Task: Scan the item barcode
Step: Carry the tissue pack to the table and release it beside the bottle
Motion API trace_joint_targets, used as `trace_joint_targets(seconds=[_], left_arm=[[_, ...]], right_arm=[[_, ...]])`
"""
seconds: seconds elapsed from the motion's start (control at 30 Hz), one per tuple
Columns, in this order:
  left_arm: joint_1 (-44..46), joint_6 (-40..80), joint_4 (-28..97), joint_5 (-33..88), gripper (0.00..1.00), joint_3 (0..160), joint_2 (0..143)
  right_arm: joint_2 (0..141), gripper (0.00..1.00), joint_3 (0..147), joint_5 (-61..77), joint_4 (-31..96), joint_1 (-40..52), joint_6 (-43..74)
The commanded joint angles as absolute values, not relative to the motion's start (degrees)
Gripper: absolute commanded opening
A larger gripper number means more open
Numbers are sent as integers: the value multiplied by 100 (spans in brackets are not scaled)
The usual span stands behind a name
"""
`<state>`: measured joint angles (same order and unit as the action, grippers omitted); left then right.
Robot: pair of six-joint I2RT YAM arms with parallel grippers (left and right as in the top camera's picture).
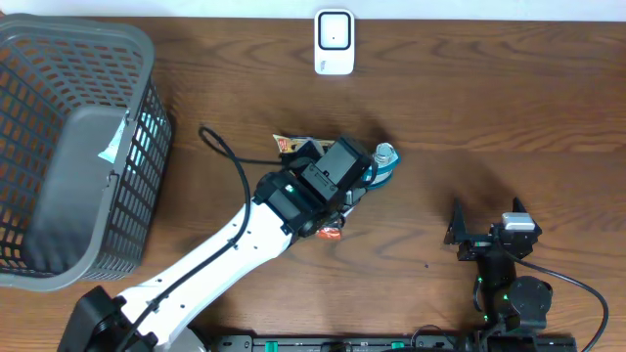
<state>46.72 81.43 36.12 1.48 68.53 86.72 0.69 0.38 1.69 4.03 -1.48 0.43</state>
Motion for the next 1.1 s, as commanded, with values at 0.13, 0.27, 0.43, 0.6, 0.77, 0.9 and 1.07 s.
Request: trace_joint_targets(seconds=[0.13, 0.27, 0.43, 0.6, 0.77, 0.9, 1.07], left_arm=[[4670, 10165, 2858, 373, 7, 6772, 9391], [4670, 10650, 2259, 604, 8, 6772, 9826], [4670, 11008, 2198, 867, 11, 6772, 10184], [4670, 11002, 2217, 993, 17, 6772, 10232], [4670, 10792, 2215, 991, 53, 6772, 10232], [4670, 10558, 2215, 1059, 81, 6772, 10215], [4670, 10001, 2217, 1098, 81, 6772, 10005]], right_arm=[[38, 99, 32, 163, 423, -117, 102], [38, 99, 32, 163, 423, -119, 102], [38, 99, 32, 163, 423, -119, 102], [38, 99, 32, 163, 423, -119, 102], [38, 99, 32, 163, 423, -119, 102], [38, 99, 32, 163, 423, -119, 102], [38, 99, 32, 163, 423, -119, 102]])
